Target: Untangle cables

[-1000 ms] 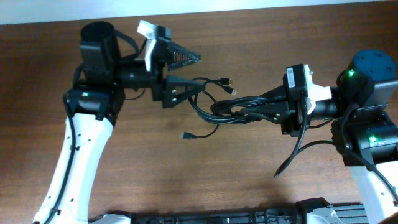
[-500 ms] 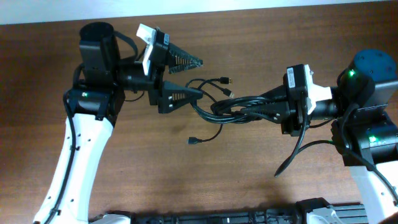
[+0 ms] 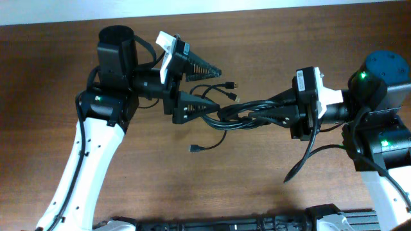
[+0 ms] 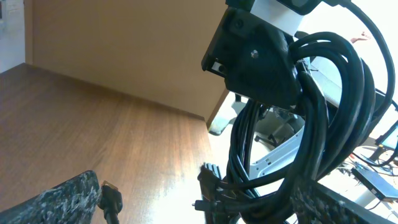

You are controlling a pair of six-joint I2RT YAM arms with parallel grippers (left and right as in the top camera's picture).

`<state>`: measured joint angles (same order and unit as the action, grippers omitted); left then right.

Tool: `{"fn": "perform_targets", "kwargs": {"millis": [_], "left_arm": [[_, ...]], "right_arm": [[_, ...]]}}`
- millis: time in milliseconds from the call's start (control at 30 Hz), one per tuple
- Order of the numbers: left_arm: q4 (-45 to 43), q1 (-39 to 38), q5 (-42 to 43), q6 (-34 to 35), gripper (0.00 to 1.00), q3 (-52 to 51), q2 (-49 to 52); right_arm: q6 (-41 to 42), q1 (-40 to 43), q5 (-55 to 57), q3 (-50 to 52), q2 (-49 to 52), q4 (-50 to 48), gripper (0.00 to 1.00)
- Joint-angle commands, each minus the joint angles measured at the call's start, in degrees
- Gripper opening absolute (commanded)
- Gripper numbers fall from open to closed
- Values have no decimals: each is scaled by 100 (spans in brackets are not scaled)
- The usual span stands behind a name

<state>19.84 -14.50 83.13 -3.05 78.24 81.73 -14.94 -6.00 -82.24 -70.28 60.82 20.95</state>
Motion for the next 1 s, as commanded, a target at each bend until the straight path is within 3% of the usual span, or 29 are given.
{"fn": "perform_targets", "kwargs": {"millis": [0, 367, 567, 767, 967], "left_arm": [[48, -15, 162, -177, 99, 48, -81], [39, -15, 706, -442, 99, 48, -81], [46, -50, 387, -439, 100, 48, -76], [46, -341, -496, -437, 93, 46, -74], [44, -328, -501, -439, 89, 46, -74]], "right_arm": [[39, 2, -74, -44, 9, -66, 4], [39, 2, -72, -44, 11, -153, 4], [42, 0, -120, -46, 9, -153, 4], [190, 0, -190, -46, 9, -151, 4], [188, 2, -256, -46, 9, -153, 4]]}}
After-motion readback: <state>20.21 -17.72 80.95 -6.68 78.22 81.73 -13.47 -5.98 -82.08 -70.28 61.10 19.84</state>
